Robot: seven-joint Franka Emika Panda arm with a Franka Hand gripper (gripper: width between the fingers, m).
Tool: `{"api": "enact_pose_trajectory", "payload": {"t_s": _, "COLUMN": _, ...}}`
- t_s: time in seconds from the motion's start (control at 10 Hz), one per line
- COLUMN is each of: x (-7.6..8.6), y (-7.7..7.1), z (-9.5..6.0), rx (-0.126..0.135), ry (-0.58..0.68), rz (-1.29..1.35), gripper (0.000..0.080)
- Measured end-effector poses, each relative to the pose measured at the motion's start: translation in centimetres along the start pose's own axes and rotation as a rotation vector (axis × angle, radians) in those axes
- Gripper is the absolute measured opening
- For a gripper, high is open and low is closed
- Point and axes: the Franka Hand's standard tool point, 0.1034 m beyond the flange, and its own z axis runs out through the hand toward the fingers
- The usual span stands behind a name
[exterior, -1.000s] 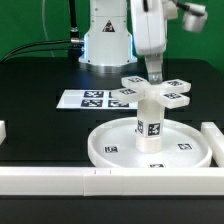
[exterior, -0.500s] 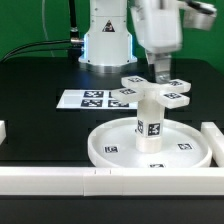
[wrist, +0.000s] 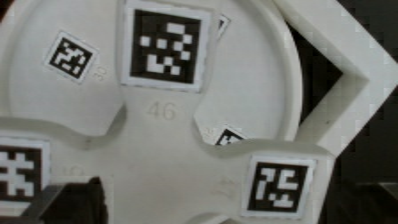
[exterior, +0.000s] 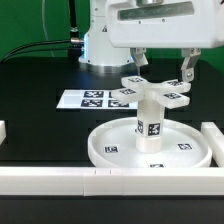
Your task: Assemble round table
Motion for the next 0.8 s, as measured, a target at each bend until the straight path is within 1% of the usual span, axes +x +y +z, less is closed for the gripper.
{"api": "enact_pose_trajectory", "payload": {"t_s": 0.2, "x": 0.02, "y": 0.02, "z": 0.0, "rx": -0.004, "ry": 0.002, "rz": -0.182, "gripper": 0.0649}}
{"api": "enact_pose_trajectory", "payload": {"t_s": 0.3, "x": 0.1, "y": 0.1, "z": -0.01, "rx": -0.03, "ry": 0.015, "rz": -0.379, "gripper": 0.0649}}
{"api": "enact_pose_trajectory", "payload": {"t_s": 0.4, "x": 0.15, "y": 0.0, "z": -0.1, "rx": -0.039, "ry": 0.017, "rz": -0.484, "gripper": 0.0649}}
{"api": "enact_pose_trajectory", "payload": {"t_s": 0.5, "x": 0.19, "y": -0.23, "z": -0.41, "rx": -0.059, "ry": 0.002, "rz": -0.643, "gripper": 0.0649}}
{"api": "enact_pose_trajectory", "payload": {"t_s": 0.6, "x": 0.26, "y": -0.67, "z": -0.75, "rx": -0.067, "ry": -0.015, "rz": -0.789, "gripper": 0.0649}}
{"api": "enact_pose_trajectory", "payload": {"t_s": 0.8, "x": 0.38, "y": -0.65, "z": -0.8, "rx": -0.066, "ry": -0.021, "rz": -0.944, "gripper": 0.0649}}
